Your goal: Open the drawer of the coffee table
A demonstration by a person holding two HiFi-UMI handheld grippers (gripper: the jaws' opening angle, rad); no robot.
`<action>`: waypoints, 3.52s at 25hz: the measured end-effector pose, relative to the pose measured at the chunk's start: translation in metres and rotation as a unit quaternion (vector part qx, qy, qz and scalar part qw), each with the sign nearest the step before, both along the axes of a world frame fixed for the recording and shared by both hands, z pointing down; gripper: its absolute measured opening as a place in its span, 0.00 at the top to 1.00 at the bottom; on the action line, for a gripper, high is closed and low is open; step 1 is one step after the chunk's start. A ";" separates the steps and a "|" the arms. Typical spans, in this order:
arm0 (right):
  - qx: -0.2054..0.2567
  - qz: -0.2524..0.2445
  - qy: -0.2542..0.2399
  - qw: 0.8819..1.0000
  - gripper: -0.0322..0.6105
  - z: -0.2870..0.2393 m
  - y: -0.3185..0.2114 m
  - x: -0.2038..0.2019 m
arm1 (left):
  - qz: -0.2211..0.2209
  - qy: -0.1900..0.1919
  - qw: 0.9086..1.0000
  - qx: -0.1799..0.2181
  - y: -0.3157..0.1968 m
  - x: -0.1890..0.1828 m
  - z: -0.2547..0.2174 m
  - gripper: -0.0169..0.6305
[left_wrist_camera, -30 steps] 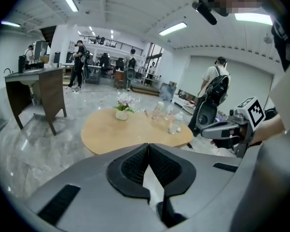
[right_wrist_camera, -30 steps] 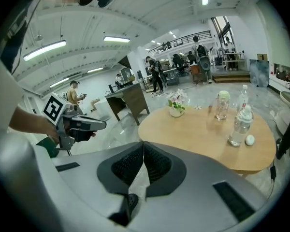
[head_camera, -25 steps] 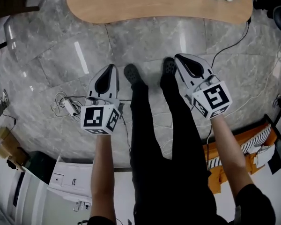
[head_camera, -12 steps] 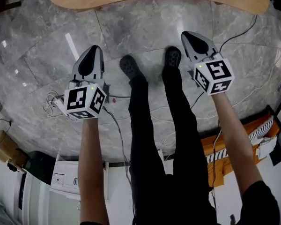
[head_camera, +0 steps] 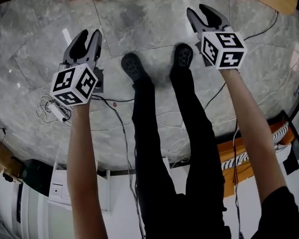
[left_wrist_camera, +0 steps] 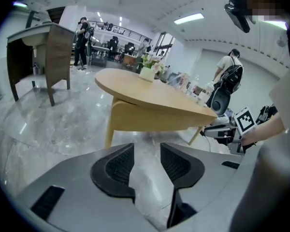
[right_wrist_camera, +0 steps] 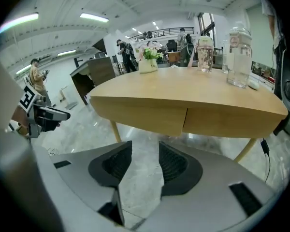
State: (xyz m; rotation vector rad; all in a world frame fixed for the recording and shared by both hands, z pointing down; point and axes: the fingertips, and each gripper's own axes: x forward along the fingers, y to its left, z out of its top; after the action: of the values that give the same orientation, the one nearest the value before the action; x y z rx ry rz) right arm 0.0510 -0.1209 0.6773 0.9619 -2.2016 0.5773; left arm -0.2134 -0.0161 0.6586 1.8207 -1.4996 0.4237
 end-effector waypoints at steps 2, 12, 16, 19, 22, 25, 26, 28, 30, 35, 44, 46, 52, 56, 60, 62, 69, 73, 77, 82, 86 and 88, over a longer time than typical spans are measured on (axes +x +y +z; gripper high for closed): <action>0.005 0.003 0.004 1.000 0.65 0.008 -0.011 0.001 | 0.000 -0.002 1.000 0.005 -0.008 -0.005 0.006 0.65; 0.018 0.045 0.009 0.999 0.52 0.029 -0.051 0.012 | 0.018 -0.072 0.997 0.011 -0.047 -0.029 0.031 0.39; 0.019 0.055 0.000 0.998 0.50 0.031 -0.066 0.012 | 0.015 -0.090 0.996 0.010 -0.061 -0.039 0.037 0.33; 0.023 0.046 0.004 0.999 0.50 0.034 -0.072 0.010 | 0.016 -0.100 0.995 0.012 -0.074 -0.043 0.037 0.31; 0.029 0.039 0.015 0.999 0.50 0.038 -0.080 0.010 | 0.021 -0.109 0.994 0.007 -0.086 -0.046 0.043 0.29; 0.027 0.041 0.014 0.999 0.50 0.040 -0.089 0.008 | 0.028 -0.114 0.993 -0.001 -0.094 -0.050 0.050 0.29; 0.026 0.039 0.013 0.999 0.50 0.042 -0.091 0.006 | 0.029 -0.115 0.993 -0.004 -0.096 -0.052 0.052 0.29; 0.026 0.031 0.014 0.999 0.50 0.043 -0.092 0.002 | 0.030 -0.118 0.993 -0.010 -0.099 -0.055 0.055 0.29; 0.026 0.024 0.015 0.999 0.50 0.042 -0.093 -0.001 | 0.035 -0.120 0.992 -0.018 -0.100 -0.055 0.058 0.29; 0.028 0.021 0.014 0.999 0.50 0.039 -0.097 -0.007 | 0.045 -0.121 0.992 -0.019 -0.107 -0.051 0.057 0.29; 0.034 0.028 0.024 0.999 0.50 0.037 -0.099 -0.010 | 0.054 -0.115 0.992 -0.007 -0.119 -0.040 0.048 0.29; 0.032 0.032 0.023 0.999 0.50 0.037 -0.100 -0.010 | 0.050 -0.112 0.992 -0.009 -0.120 -0.039 0.048 0.29; 0.029 0.027 0.034 0.999 0.50 0.040 -0.100 -0.010 | 0.033 -0.117 0.992 -0.017 -0.122 -0.040 0.051 0.29; 0.022 0.015 0.038 0.999 0.50 0.042 -0.096 -0.011 | 0.016 -0.133 0.991 -0.028 -0.119 -0.041 0.056 0.29; 0.017 0.014 0.039 0.999 0.50 0.041 -0.092 -0.011 | 0.010 -0.140 0.990 -0.027 -0.113 -0.041 0.055 0.29; 0.017 0.013 0.041 0.999 0.50 0.041 -0.090 -0.009 | 0.016 -0.146 0.989 -0.027 -0.109 -0.038 0.055 0.29; -0.001 0.018 0.046 0.999 0.50 0.043 -0.063 0.003 | 0.009 -0.135 0.990 -0.035 -0.081 -0.028 0.056 0.29; -0.015 0.028 0.039 0.999 0.50 0.041 -0.043 0.004 | 0.000 -0.135 0.990 -0.039 -0.061 -0.029 0.054 0.29; -0.022 0.037 0.040 0.998 0.50 0.042 -0.029 0.004 | -0.011 -0.129 0.991 -0.042 -0.048 -0.030 0.054 0.29; -0.033 0.024 0.047 0.998 0.50 0.047 -0.013 0.018 | -0.017 -0.126 0.991 -0.047 -0.034 -0.017 0.058 0.29; -0.042 0.043 0.039 0.997 0.50 0.047 0.009 0.024 | -0.029 -0.119 0.991 -0.048 -0.012 -0.012 0.059 0.29; -0.047 0.051 0.035 0.997 0.50 0.046 0.013 0.023 | -0.031 -0.117 0.991 -0.050 -0.009 -0.013 0.058 0.29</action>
State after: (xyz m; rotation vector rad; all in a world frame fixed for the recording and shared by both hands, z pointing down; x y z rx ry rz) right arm 0.0740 -0.1078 0.7234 1.0343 -2.0536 0.6777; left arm -0.2263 -0.0246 0.7167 1.6874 -1.6564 0.6899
